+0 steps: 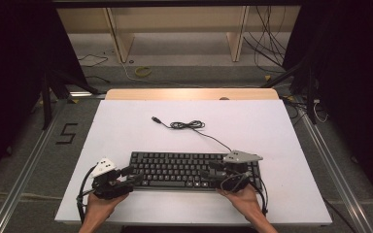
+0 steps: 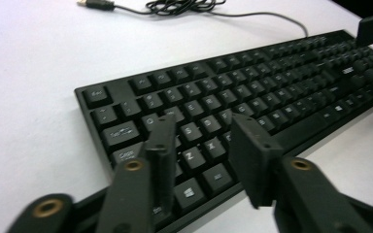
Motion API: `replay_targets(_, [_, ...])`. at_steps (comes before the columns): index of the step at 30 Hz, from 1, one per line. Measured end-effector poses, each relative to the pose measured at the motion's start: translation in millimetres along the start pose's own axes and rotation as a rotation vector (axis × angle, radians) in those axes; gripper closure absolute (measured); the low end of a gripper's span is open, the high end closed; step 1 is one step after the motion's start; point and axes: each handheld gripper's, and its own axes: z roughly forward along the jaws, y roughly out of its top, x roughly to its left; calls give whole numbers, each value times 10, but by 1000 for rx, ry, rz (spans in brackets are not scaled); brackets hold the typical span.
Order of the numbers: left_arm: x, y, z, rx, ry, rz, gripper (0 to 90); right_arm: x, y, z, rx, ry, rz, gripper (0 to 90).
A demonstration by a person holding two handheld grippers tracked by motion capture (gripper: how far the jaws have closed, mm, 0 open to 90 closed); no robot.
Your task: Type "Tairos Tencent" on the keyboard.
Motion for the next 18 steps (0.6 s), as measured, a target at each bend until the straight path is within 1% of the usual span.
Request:
replay_targets(1, [0, 0, 0, 0, 0, 0, 766, 39, 48, 97, 19, 4, -7, 702])
replay_targets(2, [12, -6, 15, 17, 9, 2, 766, 39, 48, 97, 19, 4, -7, 787])
replay_targets(3, [12, -6, 15, 17, 9, 2, 837, 39, 48, 97, 19, 4, -7, 787])
replay_targets(4, [12, -6, 15, 17, 9, 2, 837, 66, 83, 179, 35, 9, -7, 787])
replay_targets(5, [12, -6, 15, 17, 9, 2, 837, 66, 83, 179, 35, 9, -7, 847])
replay_targets(10, [12, -6, 15, 17, 9, 2, 837, 66, 83, 179, 35, 9, -7, 847])
replay_targets(11, [26, -11, 87, 71, 18, 15, 837, 66, 83, 179, 35, 9, -7, 847])
replay_targets(12, [26, -11, 87, 71, 18, 15, 888, 66, 83, 179, 35, 9, -7, 847])
replay_targets(13, [26, -11, 87, 71, 18, 15, 888, 220, 282, 732, 120, 25, -19, 847])
replay_targets(14, [26, -11, 87, 71, 18, 15, 888, 220, 282, 732, 120, 25, -19, 900])
replay_targets(17, [26, -11, 87, 71, 18, 15, 888, 220, 282, 732, 120, 25, -19, 900])
replay_targets(18, [33, -11, 92, 74, 19, 12, 888, 230, 288, 766, 123, 25, -25, 900])
